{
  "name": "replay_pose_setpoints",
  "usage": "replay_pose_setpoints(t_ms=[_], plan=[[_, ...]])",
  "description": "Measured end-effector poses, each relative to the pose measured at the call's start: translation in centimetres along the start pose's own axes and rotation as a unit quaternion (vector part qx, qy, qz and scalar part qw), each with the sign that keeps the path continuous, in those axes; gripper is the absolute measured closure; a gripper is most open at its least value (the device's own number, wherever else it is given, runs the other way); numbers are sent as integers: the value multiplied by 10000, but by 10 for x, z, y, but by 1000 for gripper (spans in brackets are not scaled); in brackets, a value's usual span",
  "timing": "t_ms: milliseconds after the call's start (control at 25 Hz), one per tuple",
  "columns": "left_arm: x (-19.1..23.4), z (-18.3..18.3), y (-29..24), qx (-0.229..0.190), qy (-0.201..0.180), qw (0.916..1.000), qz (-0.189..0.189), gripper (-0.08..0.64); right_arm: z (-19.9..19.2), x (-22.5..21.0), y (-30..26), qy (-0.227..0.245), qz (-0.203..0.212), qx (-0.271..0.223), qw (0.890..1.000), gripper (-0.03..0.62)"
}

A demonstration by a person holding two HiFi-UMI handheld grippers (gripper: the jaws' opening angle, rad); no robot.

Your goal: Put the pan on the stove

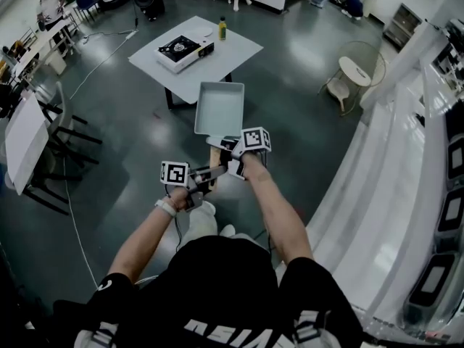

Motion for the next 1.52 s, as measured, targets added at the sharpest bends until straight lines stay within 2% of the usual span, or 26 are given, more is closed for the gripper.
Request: replay_pose_setpoints(t_ms=[400,560,640,760,880,1000,1080,1160,1520], plan=[[4,2,-8,30,-16,10000,69,460,5,-3,7,-14,-43,-8,10000,446],[6,0,-9,27,130,9999,107,460,5,-5,7,-41,-78,-5,10000,446],[9,2,-7,74,15,9997,252,460,6,-7,7,-36,-93,3,10000,446],[16,10,1,208,-426,9962,729,460,8,-8,5,-31,-59,-4,10000,446],[14,9,-3,137,-177,9985,498,459,10,-8,5,-23,-73,-4,10000,446],[13,11,-5,164,-312,9983,467,460,11,-9,6,-31,-104,-11,9999,446],[10,9,-11,97,-100,9997,176,459,11,-9,6,-45,-85,-21,10000,446],[9,8,-13,66,41,10000,62,459,12,-9,6,-52,-70,-25,10000,446],[13,19,-20,169,-95,9998,44,457,22,-12,8,-70,-124,-82,9999,446]])
Point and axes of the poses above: the fingertips, and each gripper's own axes: y backward along the fingers, x to its left, z out of its top, the point moved 9 cm from there along y, backward along the fingers, and after that the axes turned 2 degrees about -z, right-handed, at the moved point
